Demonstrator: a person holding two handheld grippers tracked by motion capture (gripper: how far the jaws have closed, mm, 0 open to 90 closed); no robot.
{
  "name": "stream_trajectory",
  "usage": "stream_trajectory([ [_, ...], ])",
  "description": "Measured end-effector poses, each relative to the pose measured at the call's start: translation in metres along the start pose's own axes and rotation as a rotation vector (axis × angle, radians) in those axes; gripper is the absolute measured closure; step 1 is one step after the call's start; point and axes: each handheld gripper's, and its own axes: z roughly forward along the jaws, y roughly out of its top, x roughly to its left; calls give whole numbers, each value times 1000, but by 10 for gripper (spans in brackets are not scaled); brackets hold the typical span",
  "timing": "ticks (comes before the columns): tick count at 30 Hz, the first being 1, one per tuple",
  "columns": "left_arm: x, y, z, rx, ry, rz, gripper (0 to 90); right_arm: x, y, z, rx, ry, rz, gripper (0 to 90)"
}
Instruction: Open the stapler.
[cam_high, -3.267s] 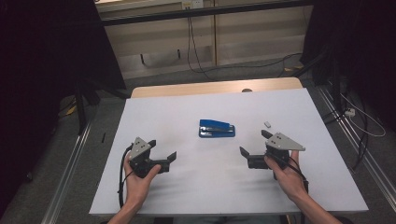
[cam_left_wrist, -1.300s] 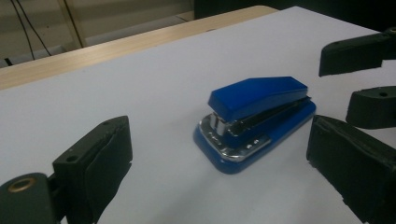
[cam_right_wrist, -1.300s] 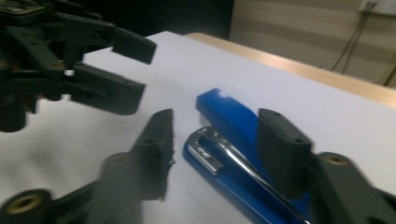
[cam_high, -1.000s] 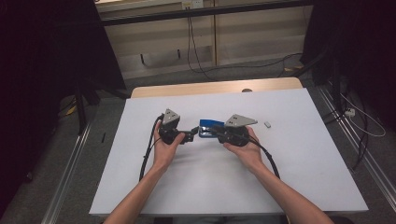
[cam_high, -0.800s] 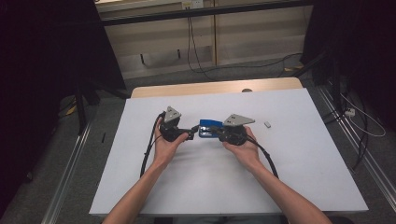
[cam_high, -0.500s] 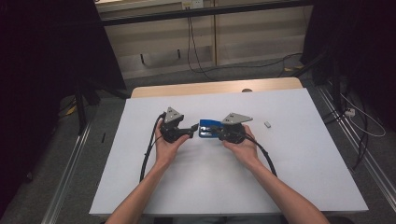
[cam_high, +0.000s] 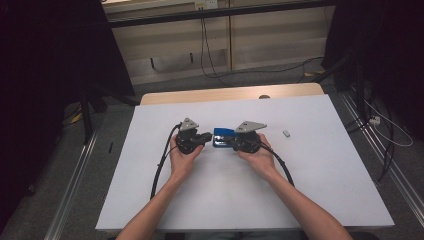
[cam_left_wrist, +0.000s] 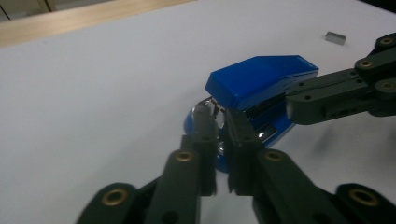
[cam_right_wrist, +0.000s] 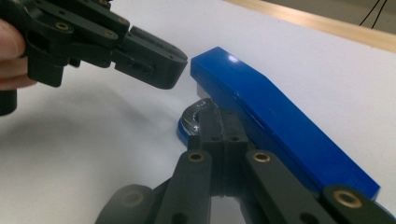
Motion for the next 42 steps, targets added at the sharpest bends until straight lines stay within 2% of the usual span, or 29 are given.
stream_trajectory([
  [2,-1,0,3,16,-1,11,900,-1,1,2,14,0,-2,900],
  [3,-2,0,4,18,1,2,900,-1,2,3,23,1,-7,900],
  [5,-3,0,7,20,13,9,900,-1,2,5,32,4,-8,900],
  [7,-1,1,7,39,31,30,900,0,2,7,41,1,-13,900],
  [9,1,3,8,34,27,22,900,0,2,9,60,-2,-21,900],
  [14,5,5,11,38,24,35,900,-3,2,9,80,-12,-11,900],
  [17,5,4,14,31,15,7,900,-3,0,11,105,-27,-33,900],
  [18,4,3,16,27,14,-16,900,-3,-1,11,106,-28,-29,900],
  [20,5,3,17,27,11,-34,900,-4,-1,12,116,-32,-30,900],
  [22,5,3,18,32,8,-25,900,-4,-1,12,116,-29,-26,900],
  [25,5,3,19,25,9,-27,900,-3,-1,13,123,-34,-49,900],
  [33,5,4,19,28,15,-8,900,-4,-1,13,122,-35,-33,900],
  [35,6,3,18,27,-1,-26,900,-4,-1,13,121,-36,-33,900],
  [42,5,5,16,8,-10,-18,900,-3,-2,13,118,-45,-36,900],
])
